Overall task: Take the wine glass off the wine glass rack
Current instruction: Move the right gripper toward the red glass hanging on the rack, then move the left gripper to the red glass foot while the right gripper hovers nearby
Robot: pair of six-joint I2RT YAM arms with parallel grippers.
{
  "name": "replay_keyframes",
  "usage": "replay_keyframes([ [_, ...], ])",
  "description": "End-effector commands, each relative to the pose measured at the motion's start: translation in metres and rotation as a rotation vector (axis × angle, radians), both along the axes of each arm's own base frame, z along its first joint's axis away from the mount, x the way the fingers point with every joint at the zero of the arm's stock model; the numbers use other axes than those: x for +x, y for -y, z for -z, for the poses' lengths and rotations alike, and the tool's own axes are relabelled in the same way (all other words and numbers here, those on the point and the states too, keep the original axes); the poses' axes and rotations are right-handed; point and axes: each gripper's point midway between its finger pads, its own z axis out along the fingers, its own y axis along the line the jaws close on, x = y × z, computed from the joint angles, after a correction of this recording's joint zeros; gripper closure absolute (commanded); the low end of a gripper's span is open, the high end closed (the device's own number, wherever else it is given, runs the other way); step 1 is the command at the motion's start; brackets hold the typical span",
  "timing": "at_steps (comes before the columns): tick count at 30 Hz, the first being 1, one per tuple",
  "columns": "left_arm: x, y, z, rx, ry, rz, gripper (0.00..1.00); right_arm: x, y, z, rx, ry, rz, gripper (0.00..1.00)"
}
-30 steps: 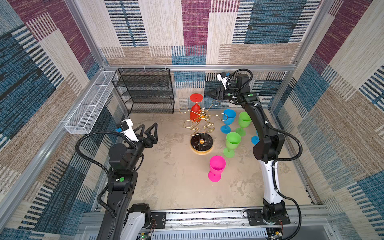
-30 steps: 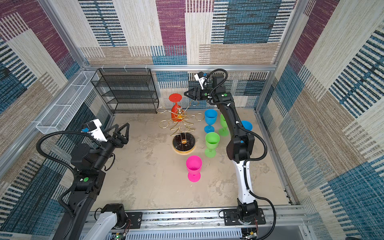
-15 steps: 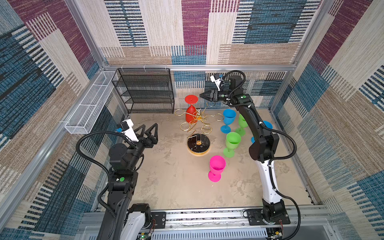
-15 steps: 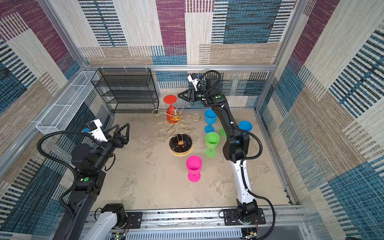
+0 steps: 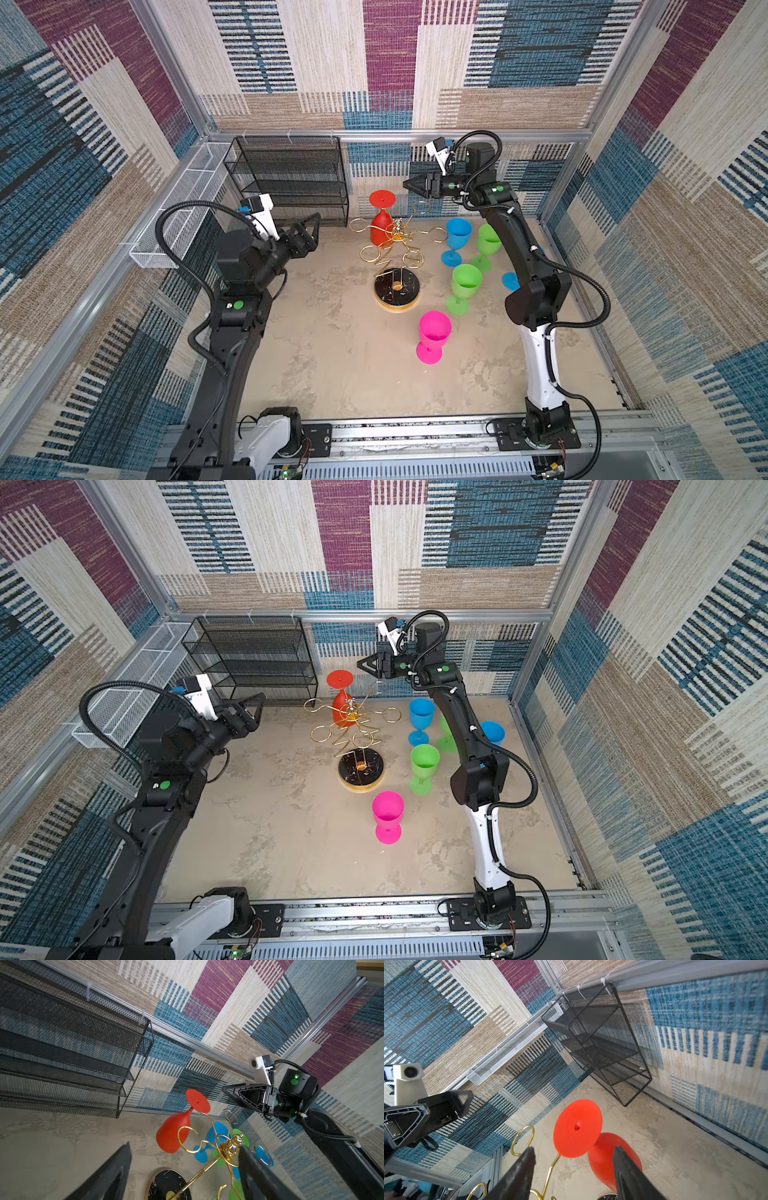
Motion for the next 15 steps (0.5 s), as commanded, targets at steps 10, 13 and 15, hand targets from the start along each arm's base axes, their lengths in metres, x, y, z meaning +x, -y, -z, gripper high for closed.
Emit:
replay_keyframes([
  [10, 0.061, 0.058, 0.034, -0.183, -0.304, 0.391, 0.27, -0.041, 0.048, -0.066, -0.112, 0.182, 0.280, 0.33],
  [13, 0.075, 0.066, 0.039, -0.194, -0.328, 0.416, 0.27, -0.066, 0.060, -0.085, -0.130, 0.243, 0.351, 0.31],
  [15, 0.085, 0.072, 0.045, -0.205, -0.349, 0.434, 0.28, -0.084, 0.070, -0.095, -0.127, 0.277, 0.395, 0.28],
])
